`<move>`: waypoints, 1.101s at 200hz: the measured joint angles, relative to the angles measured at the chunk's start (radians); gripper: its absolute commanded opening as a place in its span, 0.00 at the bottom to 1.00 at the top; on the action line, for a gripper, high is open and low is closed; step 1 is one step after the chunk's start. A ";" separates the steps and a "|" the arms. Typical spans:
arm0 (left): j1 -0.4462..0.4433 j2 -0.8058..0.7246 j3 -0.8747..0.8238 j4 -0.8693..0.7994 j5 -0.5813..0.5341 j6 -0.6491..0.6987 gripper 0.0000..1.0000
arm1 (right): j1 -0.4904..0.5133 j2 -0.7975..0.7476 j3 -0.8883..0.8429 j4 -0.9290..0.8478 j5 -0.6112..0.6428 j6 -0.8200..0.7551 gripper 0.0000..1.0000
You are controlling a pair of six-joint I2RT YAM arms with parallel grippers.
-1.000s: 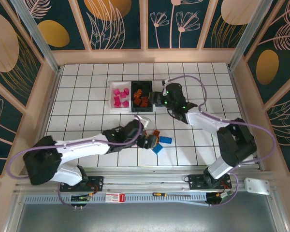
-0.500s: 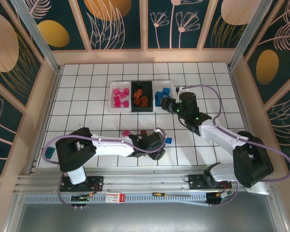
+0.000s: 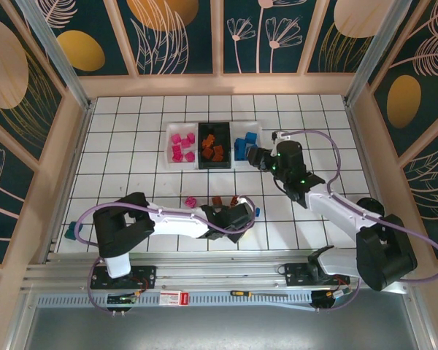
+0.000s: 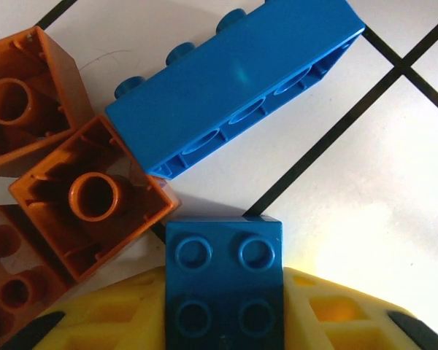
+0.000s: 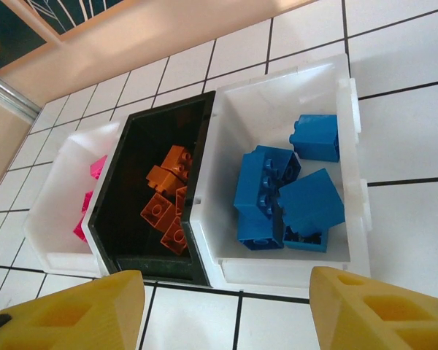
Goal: Sort the legos into containers by color
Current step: Pick up the lego from the middle-left of the table, then place the lego in the container.
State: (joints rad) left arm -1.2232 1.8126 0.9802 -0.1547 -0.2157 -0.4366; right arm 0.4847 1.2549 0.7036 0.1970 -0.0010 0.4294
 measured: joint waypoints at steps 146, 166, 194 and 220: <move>0.443 0.013 0.376 0.113 0.198 0.000 0.25 | -0.007 -0.122 -0.117 -0.036 0.037 0.050 0.61; 0.467 0.135 0.512 0.097 0.221 0.000 0.26 | -0.007 -0.148 -0.143 -0.040 0.037 0.056 0.61; 0.493 0.296 0.710 0.042 0.235 0.000 0.31 | -0.006 -0.171 -0.172 -0.061 0.037 0.064 0.61; 0.505 0.414 0.873 -0.010 0.230 0.005 0.42 | -0.005 -0.188 -0.186 -0.085 0.037 0.068 0.61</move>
State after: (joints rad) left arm -0.7177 2.2261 1.8530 -0.1650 0.0143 -0.4313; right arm 0.4797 1.0664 0.5179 0.1120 0.0357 0.4976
